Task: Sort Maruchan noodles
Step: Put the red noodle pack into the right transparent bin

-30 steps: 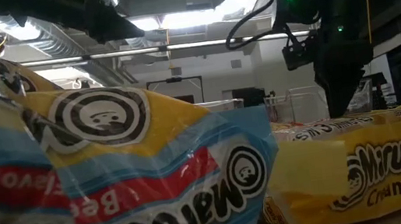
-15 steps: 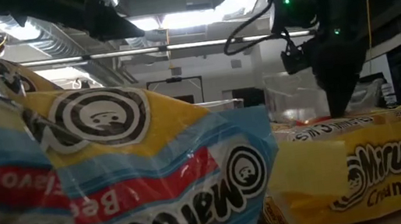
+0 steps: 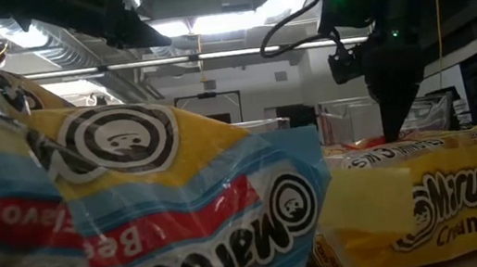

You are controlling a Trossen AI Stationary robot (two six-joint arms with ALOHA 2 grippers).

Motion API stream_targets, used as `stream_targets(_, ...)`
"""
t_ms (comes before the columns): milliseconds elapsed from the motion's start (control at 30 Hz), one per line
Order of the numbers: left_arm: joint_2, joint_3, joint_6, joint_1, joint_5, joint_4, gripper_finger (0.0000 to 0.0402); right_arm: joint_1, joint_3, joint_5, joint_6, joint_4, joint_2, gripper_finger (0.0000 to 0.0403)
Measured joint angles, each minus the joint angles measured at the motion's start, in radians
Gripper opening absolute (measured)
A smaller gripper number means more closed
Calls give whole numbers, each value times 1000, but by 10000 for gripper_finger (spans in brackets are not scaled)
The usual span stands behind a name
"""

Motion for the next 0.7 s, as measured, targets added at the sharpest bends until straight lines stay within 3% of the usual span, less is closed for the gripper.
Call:
stream_targets(467, 0, 0, 0, 0, 0, -31, 0, 1, 185, 112, -55, -89, 0, 1)
stream_targets(700, 0, 0, 0, 0, -1, -62, 0, 99, 273, 134, -42, -181, 0, 0)
